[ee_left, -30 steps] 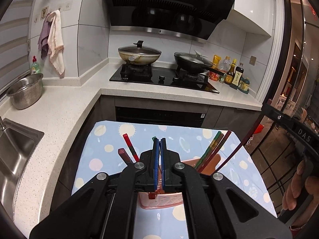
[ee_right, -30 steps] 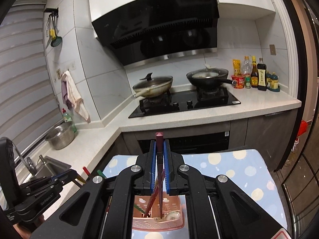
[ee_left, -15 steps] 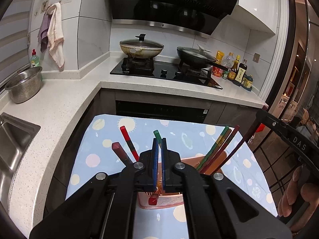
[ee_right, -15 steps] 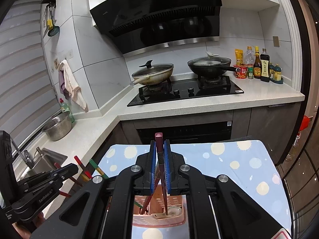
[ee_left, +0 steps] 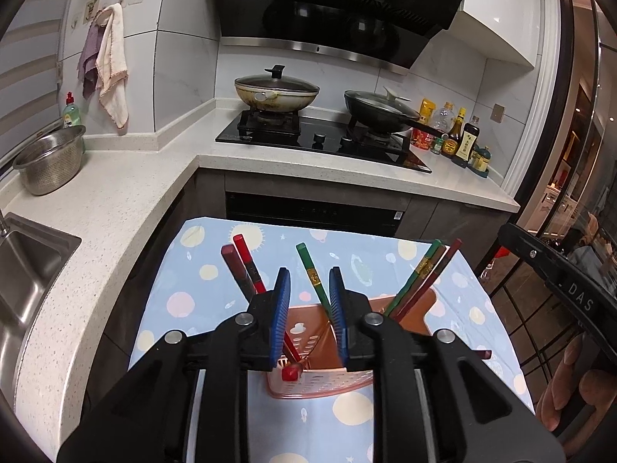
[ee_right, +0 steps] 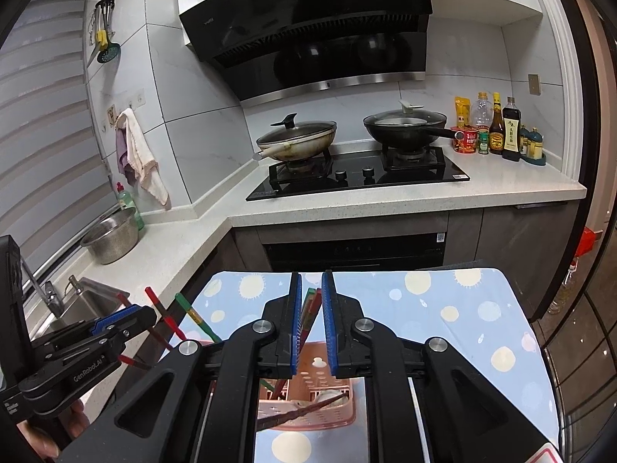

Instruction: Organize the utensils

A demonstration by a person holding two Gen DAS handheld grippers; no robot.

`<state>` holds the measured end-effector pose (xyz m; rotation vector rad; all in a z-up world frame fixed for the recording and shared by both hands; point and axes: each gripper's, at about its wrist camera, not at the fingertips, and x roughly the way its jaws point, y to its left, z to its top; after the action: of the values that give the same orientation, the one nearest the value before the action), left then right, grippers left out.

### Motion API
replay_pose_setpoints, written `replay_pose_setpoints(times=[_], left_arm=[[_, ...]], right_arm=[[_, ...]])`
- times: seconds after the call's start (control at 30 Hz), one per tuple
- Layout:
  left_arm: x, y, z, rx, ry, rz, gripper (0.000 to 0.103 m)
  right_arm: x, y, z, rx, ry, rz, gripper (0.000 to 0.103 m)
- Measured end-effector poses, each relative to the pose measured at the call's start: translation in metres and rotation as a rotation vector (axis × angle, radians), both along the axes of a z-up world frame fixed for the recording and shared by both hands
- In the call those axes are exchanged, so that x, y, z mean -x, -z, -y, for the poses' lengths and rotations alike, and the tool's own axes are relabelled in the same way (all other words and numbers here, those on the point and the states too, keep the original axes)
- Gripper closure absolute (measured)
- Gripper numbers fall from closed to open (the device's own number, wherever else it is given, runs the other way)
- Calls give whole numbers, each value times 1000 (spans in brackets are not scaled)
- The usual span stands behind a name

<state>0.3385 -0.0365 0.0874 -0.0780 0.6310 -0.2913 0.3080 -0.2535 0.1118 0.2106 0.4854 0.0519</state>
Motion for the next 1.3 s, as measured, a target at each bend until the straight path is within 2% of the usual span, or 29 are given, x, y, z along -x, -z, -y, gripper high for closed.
replay_pose_setpoints(times=[0.53,1.03,1.3], left_arm=[[21,1,-2,2,6,-4,83],[66,-2,-5,-27,-3,21,78],[86,5,-2,-44,-6,-1,77]], right_arm=[[32,13,-15,16,-26,-34,91],[78,45,-30,18,-41,-123,91],[102,50,-32,25,-44,-134,90]])
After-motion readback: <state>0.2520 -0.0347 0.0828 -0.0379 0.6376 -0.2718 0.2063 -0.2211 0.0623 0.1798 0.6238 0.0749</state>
